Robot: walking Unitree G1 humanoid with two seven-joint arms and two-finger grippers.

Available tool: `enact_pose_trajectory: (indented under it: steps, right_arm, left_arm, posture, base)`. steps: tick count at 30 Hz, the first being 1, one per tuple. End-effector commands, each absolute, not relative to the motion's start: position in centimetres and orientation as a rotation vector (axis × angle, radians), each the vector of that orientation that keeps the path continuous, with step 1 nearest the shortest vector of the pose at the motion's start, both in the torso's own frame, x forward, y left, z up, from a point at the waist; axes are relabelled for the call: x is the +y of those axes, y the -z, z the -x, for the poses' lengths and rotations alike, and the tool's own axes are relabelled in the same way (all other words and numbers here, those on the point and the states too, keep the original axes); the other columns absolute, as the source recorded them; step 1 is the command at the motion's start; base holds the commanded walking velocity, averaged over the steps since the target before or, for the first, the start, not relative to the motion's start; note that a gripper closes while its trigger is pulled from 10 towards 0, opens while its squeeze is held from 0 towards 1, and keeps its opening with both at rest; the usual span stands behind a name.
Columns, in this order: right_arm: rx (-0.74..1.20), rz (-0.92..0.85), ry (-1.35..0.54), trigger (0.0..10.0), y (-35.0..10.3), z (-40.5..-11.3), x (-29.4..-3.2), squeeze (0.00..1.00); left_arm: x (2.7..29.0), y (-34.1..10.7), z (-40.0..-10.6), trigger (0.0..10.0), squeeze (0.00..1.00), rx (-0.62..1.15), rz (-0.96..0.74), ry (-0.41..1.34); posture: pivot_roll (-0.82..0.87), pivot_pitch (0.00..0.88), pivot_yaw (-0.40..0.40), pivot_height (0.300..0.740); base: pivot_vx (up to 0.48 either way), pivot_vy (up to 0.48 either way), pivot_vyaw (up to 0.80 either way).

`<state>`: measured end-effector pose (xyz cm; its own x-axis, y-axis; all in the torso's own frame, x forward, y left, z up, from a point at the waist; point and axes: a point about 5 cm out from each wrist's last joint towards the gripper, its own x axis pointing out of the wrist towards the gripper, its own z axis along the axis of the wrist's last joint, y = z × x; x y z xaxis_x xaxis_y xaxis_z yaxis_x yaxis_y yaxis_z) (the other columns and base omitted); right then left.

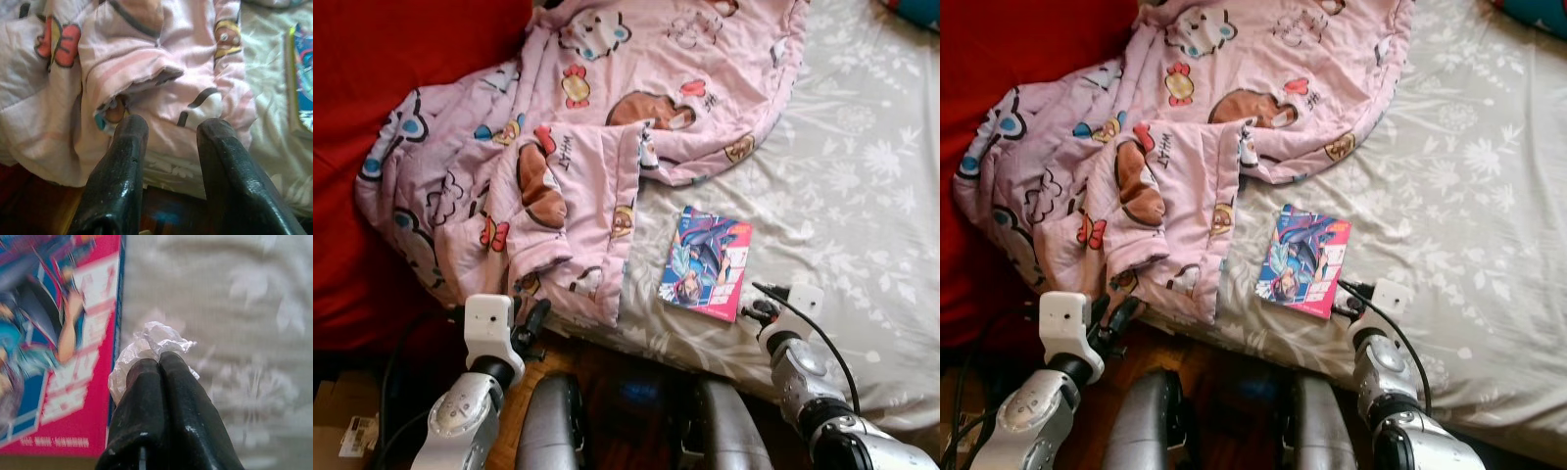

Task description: Clean up the room

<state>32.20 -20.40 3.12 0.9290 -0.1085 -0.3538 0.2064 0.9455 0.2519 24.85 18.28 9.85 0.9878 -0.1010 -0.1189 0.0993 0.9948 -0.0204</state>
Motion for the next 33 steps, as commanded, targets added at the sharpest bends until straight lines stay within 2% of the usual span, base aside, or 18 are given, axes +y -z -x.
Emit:
enact_pose_trajectory:
  steps: [1, 7, 8, 9, 10, 18, 24, 33]
  right_arm:
    - [0.329, -0.293, 0.177, 0.0, -2.6, -31.6, -20.7, 0.00]
    - [0.225, -0.256, 0.120, 0.0, -3.3, -31.6, -20.0, 0.00]
    - [0.202, -0.221, 0.087, 1.0, -3.5, -31.5, -19.6, 0.00]
    - [0.193, -0.202, 0.071, 1.0, -3.5, -31.4, -19.4, 0.00]
    - [0.185, -0.183, 0.056, 10.0, -3.5, -31.3, -19.2, 0.00]
    - [0.195, -0.148, 0.024, 10.0, -2.8, -30.5, -19.1, 0.00]
    - [0.277, -0.111, 0.039, 10.0, -1.6, -29.6, -19.7, 0.00]
    - [0.532, -0.109, 0.131, 10.0, 3.1, -24.9, -21.6, 0.00]
  left_arm:
    - [18.9, -8.8, -24.9, 10.0, 0.00, 0.152, 0.010, 0.070]
    - [19.6, -7.4, -25.9, 10.0, 0.00, 0.165, 0.005, 0.040]
    - [19.8, -6.8, -26.0, 10.0, 0.00, 0.177, 0.006, 0.026]
    - [19.9, -6.6, -26.1, 10.0, 0.00, 0.183, 0.007, 0.020]
    - [19.9, -6.4, -26.1, 10.0, 0.00, 0.189, 0.010, 0.013]
    - [21.1, -3.9, -25.8, 10.0, 0.00, 0.252, 0.026, -0.061]
    - [21.6, -2.4, -25.6, 10.0, 0.00, 0.285, 0.024, -0.077]
    - [21.2, 0.0, -25.1, 10.0, 0.00, 0.381, 0.007, -0.050]
  posture:
    - [0.04, 0.222, -0.017, 0.645]
    - [0.00, 0.146, -0.032, 0.645]
    - [-0.01, 0.131, -0.034, 0.645]
    - [-0.01, 0.127, -0.034, 0.645]
    - [-0.02, 0.118, -0.035, 0.645]
    - [-0.04, 0.066, -0.048, 0.650]
    - [-0.04, 0.038, -0.055, 0.685]
    - [-0.05, 0.013, -0.043, 0.740]
  base:
    - [0.000, 0.000, 0.00]
    - [0.000, 0.000, 0.00]
    - [0.000, 0.000, 0.00]
    - [0.000, 0.000, 0.00]
    - [0.000, 0.000, 0.00]
    - [0.000, 0.000, 0.00]
    - [0.000, 0.000, 0.00]
    - [0.000, 0.000, 0.00]
